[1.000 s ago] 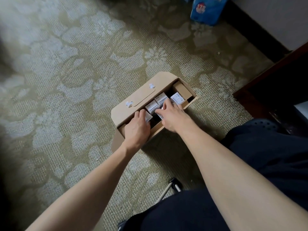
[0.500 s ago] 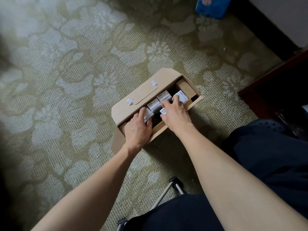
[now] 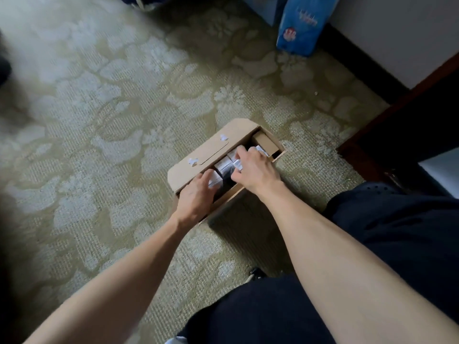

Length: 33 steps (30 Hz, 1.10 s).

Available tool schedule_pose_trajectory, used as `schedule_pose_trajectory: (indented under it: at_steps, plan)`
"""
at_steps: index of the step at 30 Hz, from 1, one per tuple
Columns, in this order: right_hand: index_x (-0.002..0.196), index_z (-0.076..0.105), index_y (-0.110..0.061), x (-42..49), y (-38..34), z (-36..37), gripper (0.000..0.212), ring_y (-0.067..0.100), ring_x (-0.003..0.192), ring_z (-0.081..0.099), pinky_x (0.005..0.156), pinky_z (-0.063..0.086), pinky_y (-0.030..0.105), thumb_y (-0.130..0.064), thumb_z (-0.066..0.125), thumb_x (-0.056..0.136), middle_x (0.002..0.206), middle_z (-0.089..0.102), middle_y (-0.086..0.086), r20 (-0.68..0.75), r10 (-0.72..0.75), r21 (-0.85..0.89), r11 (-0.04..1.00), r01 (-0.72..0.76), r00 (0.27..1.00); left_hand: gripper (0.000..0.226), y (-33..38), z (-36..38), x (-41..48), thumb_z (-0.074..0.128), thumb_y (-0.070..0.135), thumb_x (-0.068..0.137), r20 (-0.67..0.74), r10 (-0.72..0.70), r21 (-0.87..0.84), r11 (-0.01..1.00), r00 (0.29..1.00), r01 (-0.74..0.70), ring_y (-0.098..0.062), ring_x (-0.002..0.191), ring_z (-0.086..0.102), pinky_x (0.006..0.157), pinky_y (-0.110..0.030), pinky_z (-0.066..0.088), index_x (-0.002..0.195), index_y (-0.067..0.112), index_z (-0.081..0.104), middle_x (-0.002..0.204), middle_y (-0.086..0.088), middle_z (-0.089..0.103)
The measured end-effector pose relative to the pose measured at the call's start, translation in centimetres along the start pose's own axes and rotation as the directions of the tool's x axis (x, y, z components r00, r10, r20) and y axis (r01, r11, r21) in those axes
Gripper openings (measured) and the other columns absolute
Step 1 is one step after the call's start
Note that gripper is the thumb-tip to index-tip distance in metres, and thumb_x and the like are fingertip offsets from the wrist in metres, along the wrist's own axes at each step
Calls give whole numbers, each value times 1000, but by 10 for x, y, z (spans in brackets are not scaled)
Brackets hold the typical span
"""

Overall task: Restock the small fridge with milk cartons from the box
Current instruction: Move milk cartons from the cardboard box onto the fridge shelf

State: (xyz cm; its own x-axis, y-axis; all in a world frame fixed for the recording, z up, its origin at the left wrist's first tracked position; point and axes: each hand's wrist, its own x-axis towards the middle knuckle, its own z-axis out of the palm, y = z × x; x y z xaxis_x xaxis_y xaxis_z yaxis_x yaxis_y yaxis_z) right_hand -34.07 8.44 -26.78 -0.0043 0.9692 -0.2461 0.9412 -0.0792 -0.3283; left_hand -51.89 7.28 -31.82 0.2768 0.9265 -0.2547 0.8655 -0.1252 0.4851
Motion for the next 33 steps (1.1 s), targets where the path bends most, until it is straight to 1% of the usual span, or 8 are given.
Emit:
schedule_pose_trajectory:
  at_steps: [4,9,12,16,19,22,27,33]
  plan:
    - [117,52,-16,-21,-2,-45,36,28,96,60,82,54,43,-32,66,88,109,57,10,-47,33,89,996,-29,998,43,2,-38,-12,56,36,99,-3,104,-4,995,995,-104,-28,108,62,86,-37,50,138,17,52,127,-11,62]
    - [116,58,-20,-58,12,-96,38,24,105,62,86,55,42,-32,72,83,116,59,5,-83,17,196,981,0,996,42,29,-92,-20,60,41,96,18,240,-39,970,970,-240,-15,97,63,72,-29,53,135,24,55,116,9,62]
    - [105,58,-25,-85,26,-133,31,20,92,63,77,55,36,-36,72,78,106,64,1,-125,69,239,970,-38,990,39,64,-110,-22,60,49,93,-19,358,-61,932,934,-358,-18,97,66,77,-43,58,129,36,53,118,5,65]
    - [98,61,-28,-133,52,-179,26,13,70,61,60,50,31,-35,73,76,89,65,-5,-133,144,286,953,-101,981,47,133,-125,-29,49,59,96,-4,523,254,825,852,-505,-16,100,66,66,-32,55,139,41,48,132,8,63]
    - [94,62,-32,-167,80,-204,26,12,69,62,63,54,33,-38,73,72,87,66,-7,-198,211,292,945,-148,957,47,187,-128,-39,42,67,94,37,601,369,734,799,-570,-14,91,67,61,-31,55,131,39,53,119,11,69]
    - [90,62,-30,-198,112,-226,25,14,71,62,65,55,34,-37,74,69,87,66,-6,-245,297,340,918,-206,923,42,237,-122,-41,49,60,94,97,629,322,713,771,-623,-14,91,65,67,-32,53,129,38,55,115,14,68]
    - [85,61,-31,-244,172,-252,22,14,69,60,62,50,32,-37,72,67,82,66,-6,-290,439,410,860,-304,850,44,314,-101,-34,65,47,90,129,671,134,717,730,-684,-21,105,64,85,-37,54,132,35,58,128,6,65]
    - [86,60,-30,-290,242,-254,19,9,64,54,53,39,25,-37,71,72,85,66,-7,-292,553,469,794,-387,780,44,389,-58,-22,66,53,89,184,739,20,656,648,-754,-15,91,67,78,-32,55,127,32,61,115,8,69]
